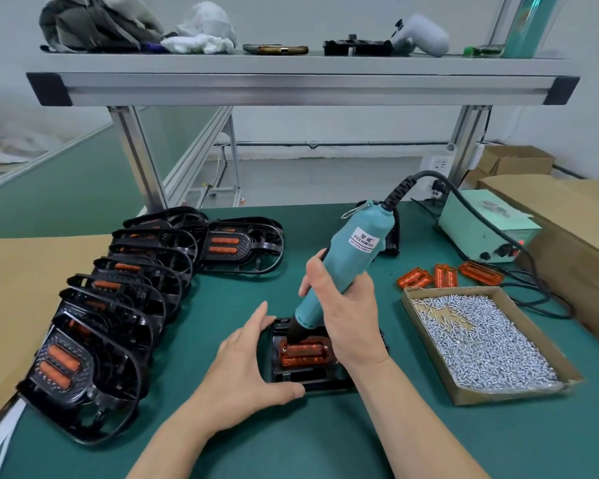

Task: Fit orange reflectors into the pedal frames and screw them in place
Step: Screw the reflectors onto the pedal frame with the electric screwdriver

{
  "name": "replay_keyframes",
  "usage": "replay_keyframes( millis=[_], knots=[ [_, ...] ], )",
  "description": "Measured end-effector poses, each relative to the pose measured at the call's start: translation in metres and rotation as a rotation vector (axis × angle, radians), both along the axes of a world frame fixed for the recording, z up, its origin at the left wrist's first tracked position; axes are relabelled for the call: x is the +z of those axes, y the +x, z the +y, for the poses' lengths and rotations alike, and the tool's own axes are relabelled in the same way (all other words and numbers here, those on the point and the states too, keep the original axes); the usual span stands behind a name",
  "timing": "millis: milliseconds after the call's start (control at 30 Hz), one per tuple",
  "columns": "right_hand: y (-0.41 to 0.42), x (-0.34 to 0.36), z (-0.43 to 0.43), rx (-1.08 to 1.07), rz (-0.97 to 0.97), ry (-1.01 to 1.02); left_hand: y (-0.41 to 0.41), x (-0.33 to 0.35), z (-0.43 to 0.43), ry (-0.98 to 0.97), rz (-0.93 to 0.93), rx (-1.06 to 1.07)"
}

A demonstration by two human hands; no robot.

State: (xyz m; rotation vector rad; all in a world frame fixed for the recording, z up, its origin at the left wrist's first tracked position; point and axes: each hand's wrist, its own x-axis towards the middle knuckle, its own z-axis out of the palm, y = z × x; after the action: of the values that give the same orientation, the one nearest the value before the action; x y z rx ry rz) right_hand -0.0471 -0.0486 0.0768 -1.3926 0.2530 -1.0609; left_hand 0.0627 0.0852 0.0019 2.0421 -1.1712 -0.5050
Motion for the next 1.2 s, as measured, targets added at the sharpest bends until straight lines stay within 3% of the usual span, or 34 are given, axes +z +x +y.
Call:
replay_keyframes(
  millis=[233,400,633,800,867,1033,1200],
  knots=[
    [-0.008,0.035,-0.019,-0.038,-0.076,-0.027,-0.002,0.0,0.002,0.013,-0.035,0.008],
    [-0.024,0.043,-0.057,-0.253,-0.128,0.19,-0.003,0.0,0.003,0.0,-0.053,0.007],
    [-0.079,0.003,-0.124,-0.494,0.136,0.611,-0.007,0.001,0.004,0.046,-0.198,-0.089],
    [-0.102,-0.019,-0.146,-0.505,0.289,0.702,-0.008,0.002,0.003,0.063,-0.253,-0.124],
    [-0.104,-0.026,-0.151,-0.498,0.35,0.703,-0.007,0.002,0.004,0.062,-0.211,-0.12],
    [-0.11,-0.038,-0.156,-0.572,0.613,0.551,-0.005,0.013,0.008,-0.123,0.138,-0.075],
    [-0.116,-0.039,-0.158,-0.775,0.905,0.188,-0.001,0.023,0.003,-0.197,0.163,0.017]
  ],
)
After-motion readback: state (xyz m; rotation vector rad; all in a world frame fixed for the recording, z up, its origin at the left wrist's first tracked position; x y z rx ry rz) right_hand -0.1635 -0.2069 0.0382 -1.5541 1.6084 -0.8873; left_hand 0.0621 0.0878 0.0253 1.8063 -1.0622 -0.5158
